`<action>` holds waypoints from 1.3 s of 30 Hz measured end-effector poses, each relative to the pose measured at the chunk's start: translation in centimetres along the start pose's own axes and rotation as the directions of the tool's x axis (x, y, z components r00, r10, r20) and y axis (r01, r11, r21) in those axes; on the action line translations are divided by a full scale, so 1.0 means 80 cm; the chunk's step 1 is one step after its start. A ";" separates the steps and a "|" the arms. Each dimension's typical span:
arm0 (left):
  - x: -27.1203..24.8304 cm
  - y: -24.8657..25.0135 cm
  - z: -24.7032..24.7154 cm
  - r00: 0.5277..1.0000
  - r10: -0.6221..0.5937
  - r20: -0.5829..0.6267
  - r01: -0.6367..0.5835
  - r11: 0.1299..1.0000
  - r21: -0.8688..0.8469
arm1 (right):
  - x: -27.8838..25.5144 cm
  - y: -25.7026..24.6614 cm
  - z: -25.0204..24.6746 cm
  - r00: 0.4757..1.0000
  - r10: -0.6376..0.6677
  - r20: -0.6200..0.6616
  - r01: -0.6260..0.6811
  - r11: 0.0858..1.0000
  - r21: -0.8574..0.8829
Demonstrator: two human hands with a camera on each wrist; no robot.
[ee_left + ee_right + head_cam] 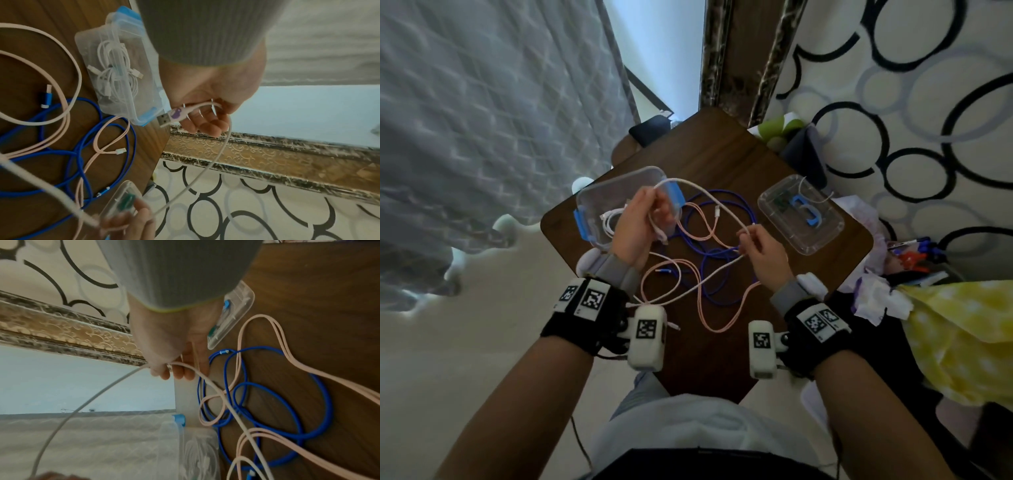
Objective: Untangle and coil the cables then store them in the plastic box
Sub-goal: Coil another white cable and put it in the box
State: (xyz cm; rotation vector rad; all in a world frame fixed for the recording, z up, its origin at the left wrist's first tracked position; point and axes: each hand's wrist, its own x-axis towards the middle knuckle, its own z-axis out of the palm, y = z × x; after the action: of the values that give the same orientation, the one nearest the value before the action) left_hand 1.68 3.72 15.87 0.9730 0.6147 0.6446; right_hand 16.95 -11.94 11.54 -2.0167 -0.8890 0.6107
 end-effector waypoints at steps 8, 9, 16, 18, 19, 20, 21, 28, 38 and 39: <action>-0.026 0.001 0.059 0.906 0.217 0.364 -0.366 0.834 0.414 | -0.002 -0.032 0.040 0.968 -0.097 0.233 0.167 0.938 -0.305; -0.026 0.000 0.060 0.880 0.221 0.421 -0.433 0.738 0.517 | -0.006 -0.041 0.044 0.950 -0.138 0.279 0.217 0.937 -0.273; -0.008 -0.015 0.029 0.873 0.190 0.450 -0.484 0.219 0.847 | -0.015 -0.054 0.047 0.892 -0.183 0.414 0.277 0.944 -0.179; -0.006 -0.015 0.018 0.890 0.146 0.432 -0.450 0.122 0.885 | -0.013 -0.051 0.041 0.892 -0.114 0.437 0.220 0.955 -0.200; -0.004 -0.016 0.012 0.901 0.108 0.421 -0.429 0.069 0.901 | -0.013 -0.050 0.038 0.890 -0.092 0.446 0.196 0.962 -0.192; -0.003 -0.017 0.008 0.912 0.058 0.407 -0.408 0.001 0.913 | -0.012 -0.049 0.035 0.887 -0.077 0.455 0.180 0.966 -0.186; -0.003 -0.020 0.006 0.920 -0.006 0.393 -0.392 -0.094 0.915 | -0.011 -0.048 0.032 0.885 -0.067 0.460 0.171 0.967 -0.189; -0.010 -0.030 0.001 0.922 -0.176 0.345 -0.374 -0.172 0.911 | 0.005 -0.037 0.013 0.886 -0.106 0.452 0.282 0.896 -0.343; -0.011 -0.002 0.004 0.947 -0.254 0.195 0.163 0.907 0.389 | 0.011 -0.003 0.012 0.979 -0.043 0.197 0.119 0.914 -0.389; -0.012 -0.003 0.007 0.955 -0.239 0.173 0.187 0.944 0.273 | 0.007 0.000 0.013 0.982 -0.027 0.189 0.086 0.946 -0.311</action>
State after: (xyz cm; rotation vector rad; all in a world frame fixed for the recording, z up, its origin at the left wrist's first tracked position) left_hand 1.52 2.62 16.03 1.1761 0.6199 0.2700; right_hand 16.59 -10.96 10.90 -2.2370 -1.2177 0.6617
